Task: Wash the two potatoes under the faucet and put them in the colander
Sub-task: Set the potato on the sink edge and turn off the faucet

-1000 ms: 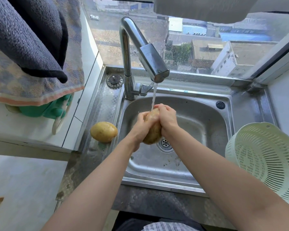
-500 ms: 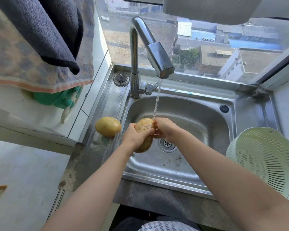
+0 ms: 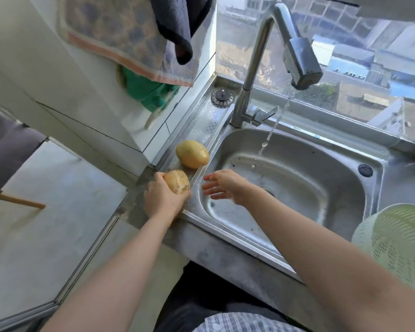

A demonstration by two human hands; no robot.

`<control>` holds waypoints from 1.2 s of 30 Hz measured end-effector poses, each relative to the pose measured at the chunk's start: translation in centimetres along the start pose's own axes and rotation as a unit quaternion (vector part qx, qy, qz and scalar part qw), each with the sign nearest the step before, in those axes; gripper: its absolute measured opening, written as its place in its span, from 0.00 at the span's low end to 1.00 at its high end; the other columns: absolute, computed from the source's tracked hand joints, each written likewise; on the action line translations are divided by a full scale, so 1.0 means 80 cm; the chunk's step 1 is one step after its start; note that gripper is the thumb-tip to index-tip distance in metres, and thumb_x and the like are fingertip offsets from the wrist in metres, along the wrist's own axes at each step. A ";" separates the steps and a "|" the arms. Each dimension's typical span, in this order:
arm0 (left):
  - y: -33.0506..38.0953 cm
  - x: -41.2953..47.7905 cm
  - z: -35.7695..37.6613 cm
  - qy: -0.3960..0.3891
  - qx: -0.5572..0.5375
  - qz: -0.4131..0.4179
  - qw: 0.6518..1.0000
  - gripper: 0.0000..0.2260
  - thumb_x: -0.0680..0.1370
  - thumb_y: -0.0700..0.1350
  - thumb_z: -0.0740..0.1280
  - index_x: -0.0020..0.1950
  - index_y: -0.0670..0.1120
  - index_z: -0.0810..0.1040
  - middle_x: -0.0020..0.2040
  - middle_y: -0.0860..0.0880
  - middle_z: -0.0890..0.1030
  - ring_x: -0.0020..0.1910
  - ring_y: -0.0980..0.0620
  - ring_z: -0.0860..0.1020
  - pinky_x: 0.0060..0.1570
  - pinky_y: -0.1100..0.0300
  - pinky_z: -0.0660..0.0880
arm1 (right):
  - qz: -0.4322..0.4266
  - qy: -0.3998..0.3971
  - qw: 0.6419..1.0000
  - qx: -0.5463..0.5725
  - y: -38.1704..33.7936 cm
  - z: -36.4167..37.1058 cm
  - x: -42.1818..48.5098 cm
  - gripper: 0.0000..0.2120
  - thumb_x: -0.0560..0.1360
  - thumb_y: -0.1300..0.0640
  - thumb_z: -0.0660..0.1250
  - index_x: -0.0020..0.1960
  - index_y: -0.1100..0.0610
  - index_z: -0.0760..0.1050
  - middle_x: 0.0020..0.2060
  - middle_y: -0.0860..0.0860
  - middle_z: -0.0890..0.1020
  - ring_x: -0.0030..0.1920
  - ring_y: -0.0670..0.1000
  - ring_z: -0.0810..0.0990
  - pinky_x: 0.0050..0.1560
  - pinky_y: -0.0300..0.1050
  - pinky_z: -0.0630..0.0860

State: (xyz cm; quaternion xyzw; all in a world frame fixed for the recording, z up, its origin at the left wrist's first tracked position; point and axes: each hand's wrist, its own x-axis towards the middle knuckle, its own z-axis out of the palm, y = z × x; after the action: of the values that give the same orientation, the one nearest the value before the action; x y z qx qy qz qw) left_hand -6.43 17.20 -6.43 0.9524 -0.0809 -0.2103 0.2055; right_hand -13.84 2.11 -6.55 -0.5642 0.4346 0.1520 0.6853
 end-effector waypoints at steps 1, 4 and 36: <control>-0.005 0.004 0.000 0.001 -0.001 -0.008 1.000 0.37 0.64 0.58 0.78 0.67 0.47 0.68 0.64 0.41 0.76 0.63 0.39 0.75 0.57 0.49 0.74 | -0.002 0.002 1.000 -0.005 0.001 0.000 0.001 0.16 0.79 0.60 0.55 0.61 0.65 0.74 0.50 0.59 0.81 0.46 0.56 0.80 0.52 0.49 0.78; -0.009 0.016 0.001 -0.016 0.025 0.004 1.000 0.37 0.66 0.60 0.76 0.70 0.48 0.67 0.66 0.42 0.75 0.65 0.39 0.73 0.60 0.48 0.74 | -0.008 0.011 1.000 -0.009 0.003 -0.003 0.005 0.15 0.79 0.60 0.55 0.60 0.63 0.75 0.51 0.60 0.81 0.46 0.55 0.80 0.46 0.46 0.77; 0.266 0.128 0.069 -0.162 -0.229 0.139 0.950 0.26 0.74 0.45 0.66 0.71 0.39 0.71 0.67 0.40 0.78 0.63 0.43 0.77 0.65 0.49 0.73 | -0.197 0.345 0.902 0.171 -0.098 -0.167 0.023 0.11 0.72 0.63 0.62 0.37 0.56 0.82 0.36 0.47 0.82 0.36 0.44 0.76 0.41 0.36 0.71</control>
State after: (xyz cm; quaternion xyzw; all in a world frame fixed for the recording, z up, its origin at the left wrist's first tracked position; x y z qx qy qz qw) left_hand -1.08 -6.45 -5.64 0.8122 -0.1940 -0.3439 0.4294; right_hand -13.01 -12.96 -2.74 -0.5293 0.5436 -0.2669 0.5942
